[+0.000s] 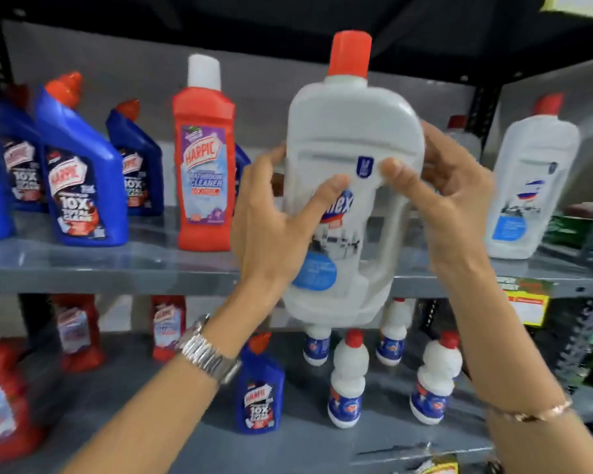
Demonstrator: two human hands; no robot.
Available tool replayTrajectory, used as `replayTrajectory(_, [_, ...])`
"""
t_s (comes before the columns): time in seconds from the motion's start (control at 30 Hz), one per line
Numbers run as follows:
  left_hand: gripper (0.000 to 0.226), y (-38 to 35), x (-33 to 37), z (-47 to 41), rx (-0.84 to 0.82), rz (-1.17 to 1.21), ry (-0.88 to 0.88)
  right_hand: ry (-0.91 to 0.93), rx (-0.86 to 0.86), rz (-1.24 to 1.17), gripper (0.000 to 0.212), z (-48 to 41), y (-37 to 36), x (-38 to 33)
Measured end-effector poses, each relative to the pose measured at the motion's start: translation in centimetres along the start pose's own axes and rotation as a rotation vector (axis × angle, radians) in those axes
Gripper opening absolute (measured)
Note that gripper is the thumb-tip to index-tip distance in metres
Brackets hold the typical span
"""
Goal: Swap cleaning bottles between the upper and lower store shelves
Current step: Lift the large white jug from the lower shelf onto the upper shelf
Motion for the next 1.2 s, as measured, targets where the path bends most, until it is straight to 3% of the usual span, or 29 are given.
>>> replayTrajectory(0.23, [0.057,-9.9,-2.4,-4.6,-0.096,-0.004,0.069,-0.070,0.029,-0.013,0.039,-6.8,4.2,4.5])
replayTrajectory(0.47, [0.060,-15.1,-5.8,-6.2,-0.130,-0.042,0.071,-0.154,-0.026,0.058,0.039,-9.7,6.1,9.9])
replayTrajectory(0.67, [0.065,-17.1,-8.1,-7.5,-0.149,-0.075,0.113,-0.243,-0.038,0.097,0.042,-11.6,6.0,13.2])
replayTrajectory(1.07, [0.067,-17.2,-8.2,-7.0,-0.130,-0.079,0.087,-0.233,-0.009,0.057,0.042,-11.6,6.0,14.3])
replayTrajectory(1.2, [0.070,-17.0,-7.9,-6.9,-0.182,-0.094,0.070,-0.256,0.074,0.049,0.047,-10.9,6.0,14.4])
Point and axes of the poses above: each hand's wrist, its own z-axis away from the middle knuckle, its own y-axis out of the back of the hand, x = y × z, the point moved 10 cm from there along -z, towards the middle knuckle, and after that the axes turned 5 degrees about -y, right-handed, at the moved point
